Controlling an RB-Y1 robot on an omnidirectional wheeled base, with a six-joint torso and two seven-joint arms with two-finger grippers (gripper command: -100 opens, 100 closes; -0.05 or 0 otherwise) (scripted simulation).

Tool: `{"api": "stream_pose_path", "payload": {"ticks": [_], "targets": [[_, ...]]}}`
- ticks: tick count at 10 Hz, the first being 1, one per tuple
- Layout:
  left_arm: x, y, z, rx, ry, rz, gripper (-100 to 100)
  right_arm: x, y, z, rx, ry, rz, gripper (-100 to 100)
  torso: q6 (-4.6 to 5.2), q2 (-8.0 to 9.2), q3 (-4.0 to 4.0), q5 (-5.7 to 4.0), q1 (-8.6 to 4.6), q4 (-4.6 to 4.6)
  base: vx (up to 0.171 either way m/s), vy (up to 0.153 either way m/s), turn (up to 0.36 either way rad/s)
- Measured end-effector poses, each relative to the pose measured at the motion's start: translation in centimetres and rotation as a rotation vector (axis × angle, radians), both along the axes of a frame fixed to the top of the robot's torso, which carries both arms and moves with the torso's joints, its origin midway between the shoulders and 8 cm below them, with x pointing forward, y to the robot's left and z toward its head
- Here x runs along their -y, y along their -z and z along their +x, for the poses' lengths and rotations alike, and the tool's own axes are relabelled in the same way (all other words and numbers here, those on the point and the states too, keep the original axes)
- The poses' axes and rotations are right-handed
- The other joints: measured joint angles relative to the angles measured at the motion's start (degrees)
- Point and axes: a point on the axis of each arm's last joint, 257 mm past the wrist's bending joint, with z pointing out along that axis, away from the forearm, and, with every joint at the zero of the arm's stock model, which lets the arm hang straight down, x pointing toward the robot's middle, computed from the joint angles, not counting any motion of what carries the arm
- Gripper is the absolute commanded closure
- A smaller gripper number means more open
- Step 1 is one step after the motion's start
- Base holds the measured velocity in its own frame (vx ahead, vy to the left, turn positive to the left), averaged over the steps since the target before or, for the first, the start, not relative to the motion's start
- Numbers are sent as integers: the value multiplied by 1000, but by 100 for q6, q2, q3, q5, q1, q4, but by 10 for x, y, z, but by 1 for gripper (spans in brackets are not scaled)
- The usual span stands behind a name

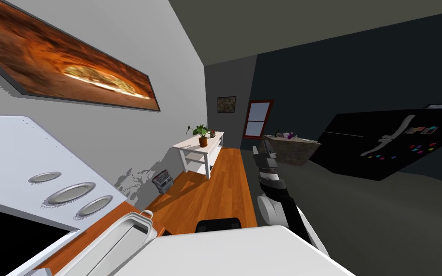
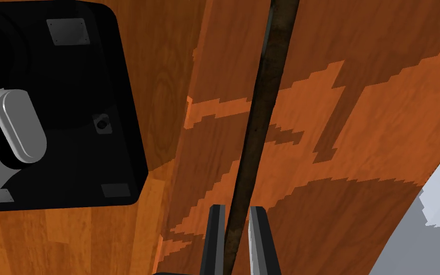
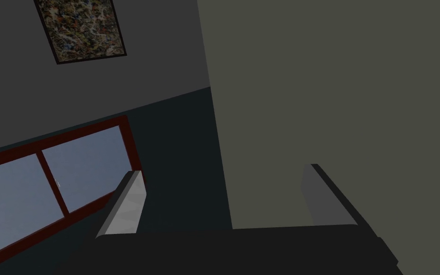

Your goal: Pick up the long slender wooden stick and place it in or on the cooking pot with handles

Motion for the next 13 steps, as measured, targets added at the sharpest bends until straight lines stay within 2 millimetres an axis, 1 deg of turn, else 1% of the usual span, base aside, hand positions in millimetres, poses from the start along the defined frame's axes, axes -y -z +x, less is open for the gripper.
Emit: {"api": "stream_pose_path", "payload": {"ticks": [1, 3, 4, 7, 10, 13], "targets": [[-7, -7, -2, -6, -6, 9, 100, 0, 0, 0, 0, 0, 0, 0, -4, 0, 0, 0, 6, -1, 78, -172, 101], [-30, -26, -11, -23, -31, 38, 100, 0, 0, 0, 0, 0, 0, 0, -7, -14, -9, -5, -21, -5, 76, -151, 53], [-31, -32, -14, -28, -26, 37, 100, 0, 0, 0, 0, 0, 0, 0, -3, -12, -7, -1, -5, -2, 118, -130, 59], [-52, -55, -13, -32, -26, 50, 100, 0, 0, 0, 0, 0, 0, 0, 2, -24, -13, 2, 21, -2, 81, -71, 19], [-56, -71, -4, -27, 5, 34, 100, 0, 0, 0, 0, 0, 0, 0, 8, -24, -11, 10, 50, 0, 80, -10, -4], [-60, -80, 8, -12, 38, 13, 100, 0, 0, 0, 0, 0, 0, 0, 12, -24, -12, 11, 50, 0, 88, -5, -19]]}}
